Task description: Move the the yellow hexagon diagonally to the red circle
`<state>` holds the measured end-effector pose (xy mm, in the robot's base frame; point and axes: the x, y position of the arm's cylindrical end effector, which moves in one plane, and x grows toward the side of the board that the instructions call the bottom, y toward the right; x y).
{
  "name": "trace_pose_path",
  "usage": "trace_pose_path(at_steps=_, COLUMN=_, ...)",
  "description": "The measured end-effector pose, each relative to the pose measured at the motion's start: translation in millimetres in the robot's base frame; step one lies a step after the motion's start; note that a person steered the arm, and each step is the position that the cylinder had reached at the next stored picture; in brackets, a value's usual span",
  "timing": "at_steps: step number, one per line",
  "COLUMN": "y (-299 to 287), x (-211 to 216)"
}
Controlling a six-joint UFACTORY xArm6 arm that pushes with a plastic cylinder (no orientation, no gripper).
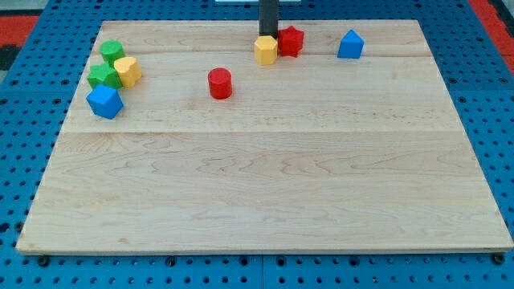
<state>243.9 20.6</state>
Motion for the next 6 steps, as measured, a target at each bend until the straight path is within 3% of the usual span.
trace_pose_path(at_steps=2, y=-46.7, x=14.3)
trace_pose_path(at_steps=4, y=-26.4, x=12.8)
trace_pose_path(at_steps=6, y=-104.1, x=60.6)
